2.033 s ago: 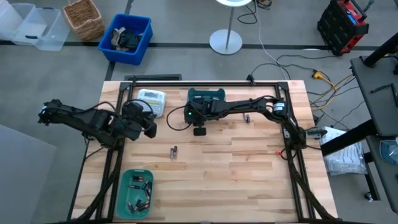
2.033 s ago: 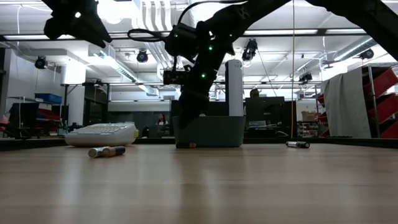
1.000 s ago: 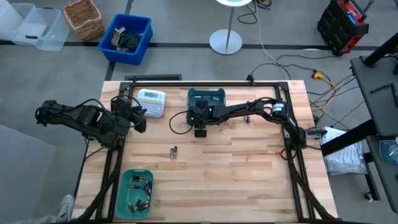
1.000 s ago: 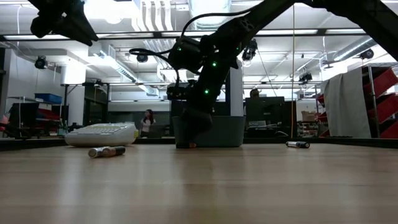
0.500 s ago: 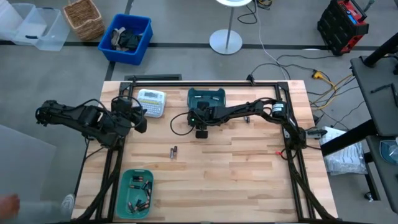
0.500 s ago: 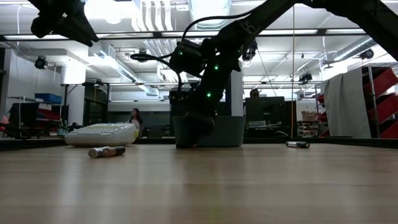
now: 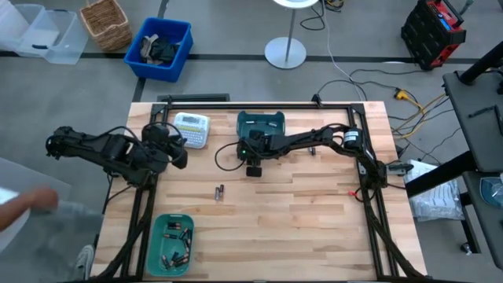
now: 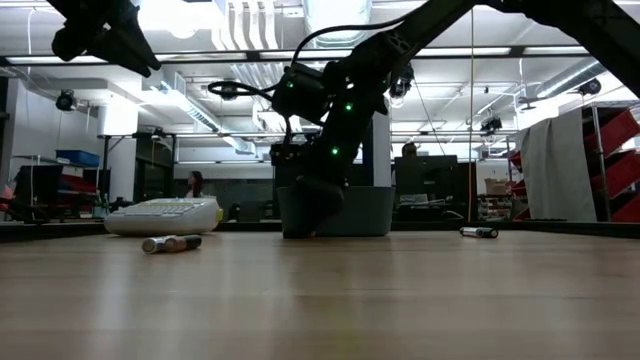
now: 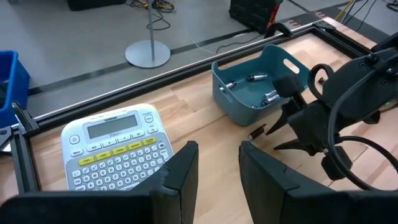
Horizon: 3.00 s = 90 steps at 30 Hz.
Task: Sort batteries
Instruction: Put the brown battery into the green bin
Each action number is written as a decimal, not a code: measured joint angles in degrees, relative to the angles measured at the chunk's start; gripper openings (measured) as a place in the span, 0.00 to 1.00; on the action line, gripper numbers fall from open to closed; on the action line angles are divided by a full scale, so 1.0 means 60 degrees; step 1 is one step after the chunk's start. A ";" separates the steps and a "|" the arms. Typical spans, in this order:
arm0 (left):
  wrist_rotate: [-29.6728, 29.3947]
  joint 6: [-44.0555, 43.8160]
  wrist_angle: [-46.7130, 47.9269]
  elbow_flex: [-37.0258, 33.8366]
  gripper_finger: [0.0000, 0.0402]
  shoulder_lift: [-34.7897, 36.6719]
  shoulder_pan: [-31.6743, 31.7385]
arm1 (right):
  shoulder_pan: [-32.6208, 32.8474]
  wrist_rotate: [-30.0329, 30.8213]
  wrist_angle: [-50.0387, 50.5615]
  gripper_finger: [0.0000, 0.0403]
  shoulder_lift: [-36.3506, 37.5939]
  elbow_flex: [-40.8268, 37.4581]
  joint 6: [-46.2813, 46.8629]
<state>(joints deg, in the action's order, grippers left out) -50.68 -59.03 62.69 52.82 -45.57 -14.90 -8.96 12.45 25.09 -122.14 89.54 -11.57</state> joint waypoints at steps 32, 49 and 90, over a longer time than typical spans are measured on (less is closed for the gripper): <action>0.0007 -0.0036 -0.0014 -0.0002 0.24 -0.0165 -0.0002 | 0.0304 0.1092 -0.0082 0.36 -0.0079 0.0289 0.0000; -0.0149 0.0004 0.0001 -0.0004 0.24 -0.0173 0.0000 | -0.0006 0.0782 -0.0653 0.38 -0.0313 0.0492 0.0363; -0.0248 0.0219 -0.0008 -0.0004 0.24 -0.0176 0.0000 | -0.0212 0.0750 -0.0744 0.34 -0.0304 0.0346 0.0450</action>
<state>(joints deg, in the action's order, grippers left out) -52.16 -57.71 62.64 52.80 -46.63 -14.90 -10.23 16.95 20.63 -123.96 91.61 -8.87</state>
